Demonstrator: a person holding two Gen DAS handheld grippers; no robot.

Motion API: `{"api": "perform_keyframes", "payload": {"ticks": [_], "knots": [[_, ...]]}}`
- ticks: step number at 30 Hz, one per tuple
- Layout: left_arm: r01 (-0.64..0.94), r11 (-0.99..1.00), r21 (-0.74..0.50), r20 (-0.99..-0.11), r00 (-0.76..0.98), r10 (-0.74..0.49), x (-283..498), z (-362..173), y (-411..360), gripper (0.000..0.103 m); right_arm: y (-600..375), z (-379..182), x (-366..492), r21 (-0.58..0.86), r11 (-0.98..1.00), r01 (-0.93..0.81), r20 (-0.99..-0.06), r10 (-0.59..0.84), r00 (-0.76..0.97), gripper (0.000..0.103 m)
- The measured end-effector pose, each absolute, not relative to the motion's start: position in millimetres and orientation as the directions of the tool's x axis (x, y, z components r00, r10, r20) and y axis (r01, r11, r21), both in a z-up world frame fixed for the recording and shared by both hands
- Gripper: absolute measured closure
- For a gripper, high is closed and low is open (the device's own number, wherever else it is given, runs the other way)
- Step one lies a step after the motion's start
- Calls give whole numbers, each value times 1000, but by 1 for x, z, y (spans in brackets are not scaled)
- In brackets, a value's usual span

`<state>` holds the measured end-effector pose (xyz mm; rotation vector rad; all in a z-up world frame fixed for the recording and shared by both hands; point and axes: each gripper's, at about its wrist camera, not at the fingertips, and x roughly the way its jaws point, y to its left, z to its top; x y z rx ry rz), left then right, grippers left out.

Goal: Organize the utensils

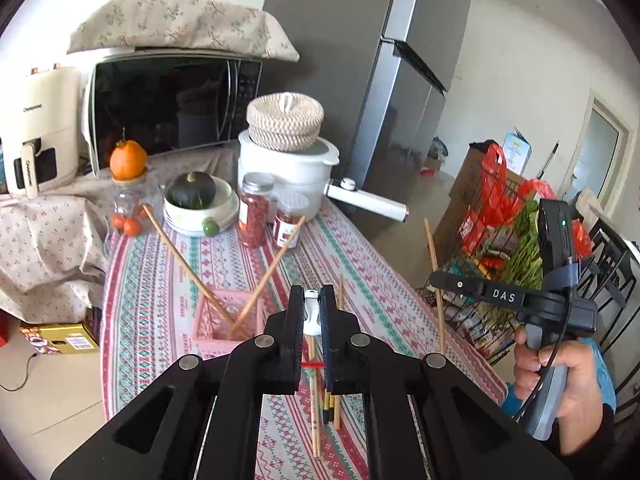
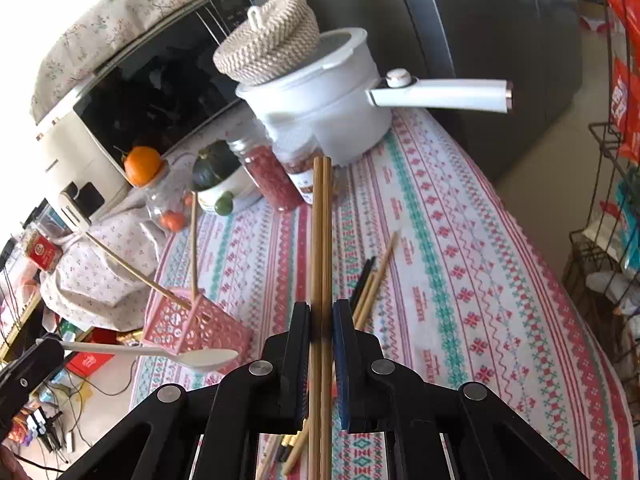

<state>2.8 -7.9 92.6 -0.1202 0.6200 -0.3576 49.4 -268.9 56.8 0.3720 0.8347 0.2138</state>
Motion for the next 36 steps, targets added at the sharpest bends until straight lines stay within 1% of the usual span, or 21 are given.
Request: {"api": "perform_keyframes", "payload": {"ticks": [4, 6, 10, 13, 18, 23, 27, 29, 30, 31, 32, 33, 34, 36], "knots": [[263, 947, -183, -514, 796, -320, 2, 116, 12, 95, -259, 70, 51, 414, 908, -66, -633, 340, 696, 94], [243, 957, -156, -518, 805, -289, 6, 119, 21, 95, -253, 75, 53, 423, 903, -80, -613, 350, 709, 94], [216, 964, -157, -577, 772, -267, 26, 104, 34, 95, -239, 81, 58, 435, 894, -105, -580, 367, 727, 94], [181, 975, -125, -612, 760, -220, 41, 85, 38, 95, -228, 84, 62, 449, 885, -122, -554, 383, 739, 94], [165, 977, -136, -656, 724, -214, 65, 62, 42, 95, -210, 90, 66, 474, 868, -151, -496, 405, 769, 94], [155, 973, -172, -683, 692, -231, 91, 41, 46, 95, -191, 94, 70, 495, 851, -177, -429, 416, 801, 94], [138, 955, -263, -659, 697, -282, 108, 21, 57, 94, -175, 93, 76, 507, 840, -194, -387, 422, 820, 94], [114, 949, -295, -678, 675, -292, 114, 11, 61, 91, -167, 92, 79, 506, 840, -196, -371, 417, 830, 94], [104, 946, -307, -685, 666, -295, 115, 9, 63, 85, -163, 91, 82, 504, 841, -197, -365, 414, 834, 94], [99, 944, -313, -686, 664, -297, 114, 9, 64, 75, -160, 90, 84, 503, 842, -196, -360, 410, 838, 94], [97, 944, -315, -682, 668, -296, 111, 10, 66, 68, -157, 89, 86, 502, 842, -197, -355, 408, 841, 94], [97, 944, -314, -676, 676, -294, 106, 13, 68, 55, -153, 88, 88, 500, 844, -196, -351, 404, 845, 94], [97, 945, -313, -668, 685, -291, 101, 17, 70, 45, -149, 88, 90, 496, 846, -195, -346, 398, 850, 93], [98, 945, -313, -657, 696, -290, 92, 23, 75, 36, -144, 87, 94, 488, 851, -193, -334, 387, 860, 93]]}}
